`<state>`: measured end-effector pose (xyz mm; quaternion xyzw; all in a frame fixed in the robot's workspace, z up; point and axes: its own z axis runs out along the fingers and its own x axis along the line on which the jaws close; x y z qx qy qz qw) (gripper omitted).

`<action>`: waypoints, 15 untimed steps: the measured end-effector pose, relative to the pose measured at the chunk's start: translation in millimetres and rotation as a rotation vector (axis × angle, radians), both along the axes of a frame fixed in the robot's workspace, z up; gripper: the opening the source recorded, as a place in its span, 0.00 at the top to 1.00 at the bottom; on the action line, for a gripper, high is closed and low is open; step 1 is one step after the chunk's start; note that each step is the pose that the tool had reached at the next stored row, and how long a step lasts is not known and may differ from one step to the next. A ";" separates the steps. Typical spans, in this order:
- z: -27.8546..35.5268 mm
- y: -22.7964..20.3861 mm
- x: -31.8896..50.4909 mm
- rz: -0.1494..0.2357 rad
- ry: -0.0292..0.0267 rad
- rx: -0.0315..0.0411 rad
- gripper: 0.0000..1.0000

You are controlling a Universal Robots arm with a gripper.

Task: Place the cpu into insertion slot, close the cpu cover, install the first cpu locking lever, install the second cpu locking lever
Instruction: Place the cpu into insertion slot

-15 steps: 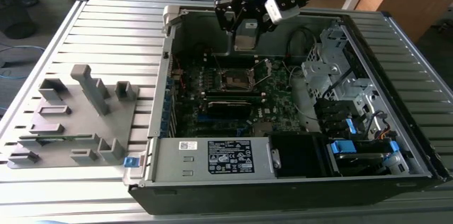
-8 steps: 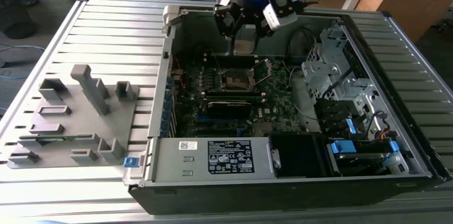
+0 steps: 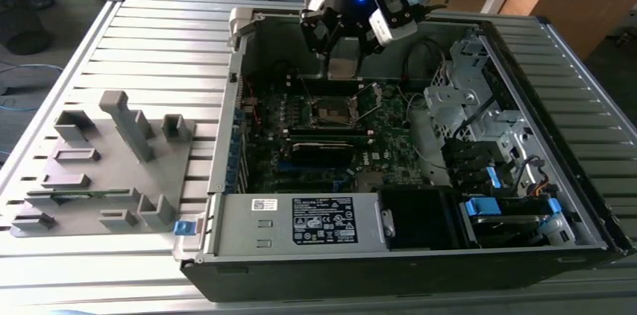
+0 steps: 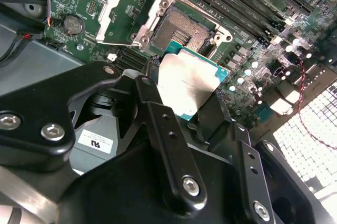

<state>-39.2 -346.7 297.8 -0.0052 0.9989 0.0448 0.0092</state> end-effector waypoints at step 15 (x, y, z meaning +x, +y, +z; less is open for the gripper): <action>-21.4 -0.5 -2.2 0.001 -0.0007 0.0002 0.46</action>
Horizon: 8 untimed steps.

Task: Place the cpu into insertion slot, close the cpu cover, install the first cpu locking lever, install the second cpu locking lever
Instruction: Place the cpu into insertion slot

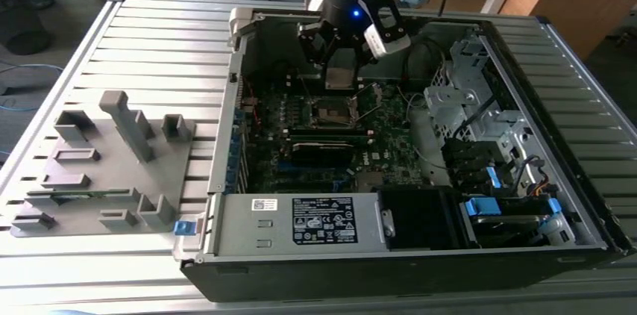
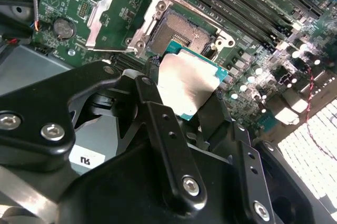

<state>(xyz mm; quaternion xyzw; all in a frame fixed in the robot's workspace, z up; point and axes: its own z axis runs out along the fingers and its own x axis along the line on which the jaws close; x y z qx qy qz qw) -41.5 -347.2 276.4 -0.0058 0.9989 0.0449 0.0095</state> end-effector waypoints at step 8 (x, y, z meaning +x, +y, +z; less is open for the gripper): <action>-10.7 -3.3 -0.1 0.001 0.0000 0.0000 0.46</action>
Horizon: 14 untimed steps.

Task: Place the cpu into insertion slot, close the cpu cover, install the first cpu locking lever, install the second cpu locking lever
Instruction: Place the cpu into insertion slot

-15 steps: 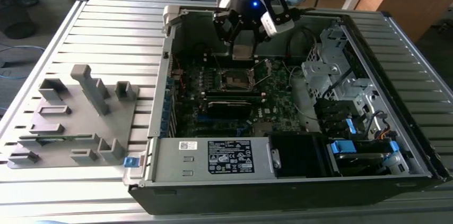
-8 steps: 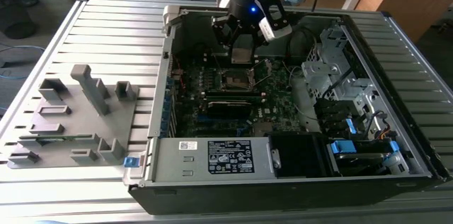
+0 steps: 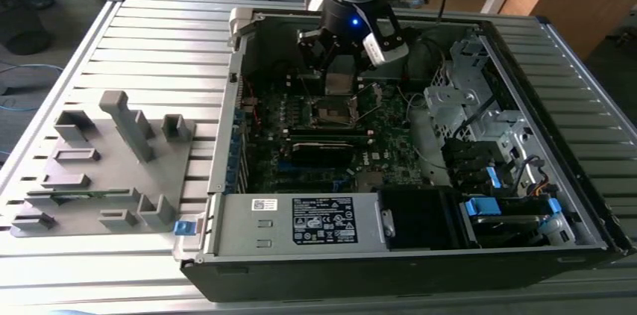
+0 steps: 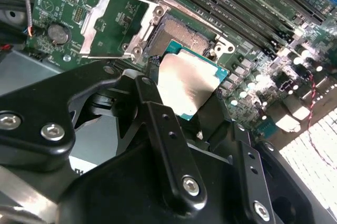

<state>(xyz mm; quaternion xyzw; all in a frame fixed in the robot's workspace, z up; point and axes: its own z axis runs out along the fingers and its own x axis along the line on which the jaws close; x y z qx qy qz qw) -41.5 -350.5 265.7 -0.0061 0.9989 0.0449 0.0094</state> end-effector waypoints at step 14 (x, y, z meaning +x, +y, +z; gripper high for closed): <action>-17.4 -0.1 0.1 0.000 0.0001 -0.0006 0.46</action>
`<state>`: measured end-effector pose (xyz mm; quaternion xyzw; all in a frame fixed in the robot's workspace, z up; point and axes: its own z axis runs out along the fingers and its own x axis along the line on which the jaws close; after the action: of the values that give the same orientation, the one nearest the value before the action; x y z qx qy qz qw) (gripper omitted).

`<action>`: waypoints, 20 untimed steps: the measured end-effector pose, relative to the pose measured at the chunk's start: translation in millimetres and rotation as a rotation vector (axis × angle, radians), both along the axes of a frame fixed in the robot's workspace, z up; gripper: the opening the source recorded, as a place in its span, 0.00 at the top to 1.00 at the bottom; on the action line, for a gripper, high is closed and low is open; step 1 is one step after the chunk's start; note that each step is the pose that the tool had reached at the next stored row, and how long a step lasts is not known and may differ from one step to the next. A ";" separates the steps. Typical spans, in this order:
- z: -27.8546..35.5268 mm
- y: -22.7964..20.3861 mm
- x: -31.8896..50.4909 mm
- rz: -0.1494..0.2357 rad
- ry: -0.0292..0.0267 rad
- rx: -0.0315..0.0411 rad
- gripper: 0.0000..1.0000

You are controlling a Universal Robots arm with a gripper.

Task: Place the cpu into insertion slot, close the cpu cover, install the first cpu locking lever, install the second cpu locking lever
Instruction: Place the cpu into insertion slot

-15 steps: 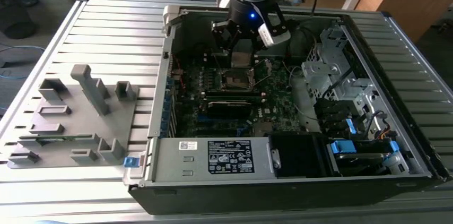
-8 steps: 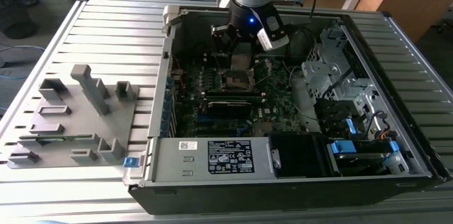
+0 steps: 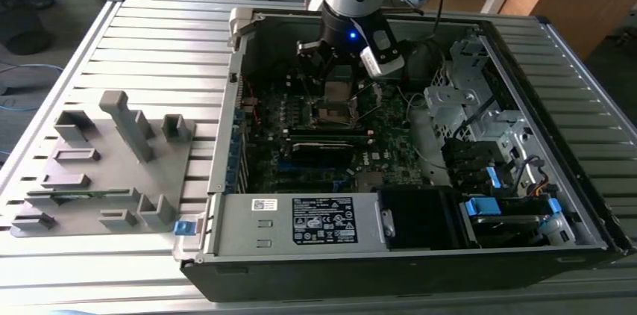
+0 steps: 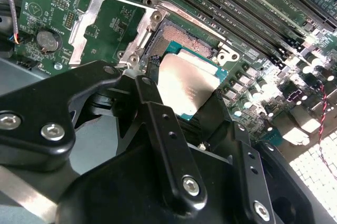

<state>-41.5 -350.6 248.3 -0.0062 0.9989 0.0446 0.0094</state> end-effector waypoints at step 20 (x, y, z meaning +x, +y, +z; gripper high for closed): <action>-9.9 0.0 0.0 -0.036 -0.0009 -0.0007 0.46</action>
<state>-41.5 -350.6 238.3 0.0116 0.9989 0.0441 0.0106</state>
